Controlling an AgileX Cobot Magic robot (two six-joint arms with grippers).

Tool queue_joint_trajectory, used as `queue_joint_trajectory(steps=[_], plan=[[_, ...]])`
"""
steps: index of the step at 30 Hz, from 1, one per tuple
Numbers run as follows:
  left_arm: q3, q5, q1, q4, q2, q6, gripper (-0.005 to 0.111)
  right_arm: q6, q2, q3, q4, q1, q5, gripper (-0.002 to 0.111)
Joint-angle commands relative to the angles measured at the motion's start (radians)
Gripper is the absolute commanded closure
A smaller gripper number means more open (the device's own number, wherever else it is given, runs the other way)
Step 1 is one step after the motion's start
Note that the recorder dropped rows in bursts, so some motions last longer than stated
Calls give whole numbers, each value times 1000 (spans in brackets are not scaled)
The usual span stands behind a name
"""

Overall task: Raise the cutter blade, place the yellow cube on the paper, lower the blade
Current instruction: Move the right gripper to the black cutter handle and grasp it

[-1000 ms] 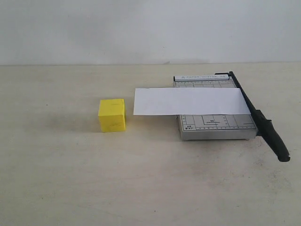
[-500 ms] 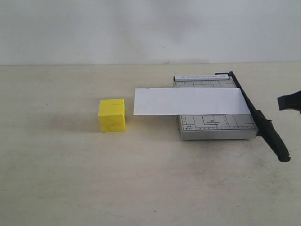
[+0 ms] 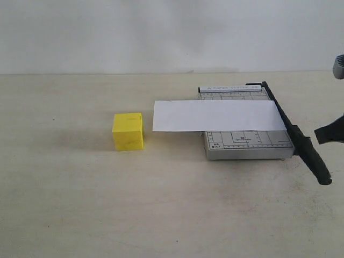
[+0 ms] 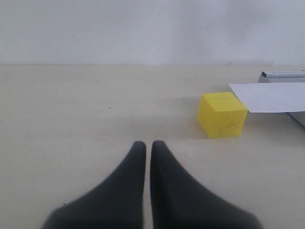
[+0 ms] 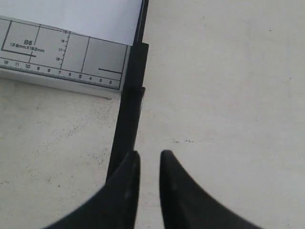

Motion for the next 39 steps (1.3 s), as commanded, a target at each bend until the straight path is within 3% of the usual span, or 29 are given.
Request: queue_joint_trajectory(steps=[1,3,7,14,19,22,26,27,36,39], plan=[[-3,-7,-5,3,-3,-9,102,-27,2,-5,48,3,-41,58],[-3,-7,-5,3,-3,-9,102,-27,12,-5,53,3,-57,49],[-3,-40,-5,3,-3,-9,102,3,92,-5,66,3,-62,49],[-3,-300,-5,3,-3,-9,102,23,243,-5,86,3,-73,49],[-3,-269,-5,3,-3,-9,102,29,317,-5,105,3,-82,49],[-3,-242,-5,3,-3,-9,102,29,335,-5,115,3,-68,61],[-3,-231,-5,3,-3,-9,102,25,337,-5,115,3,-32,103],[-3,-231,-5,3,-3,-9,102,25,332,-5,115,3,-25,108],[-3,-228,-5,3,-3,-9,102,23,163,-7,115,0,-43,108],[-3,-170,-5,3,-3,-9,102,23,87,-7,115,0,-84,108]])
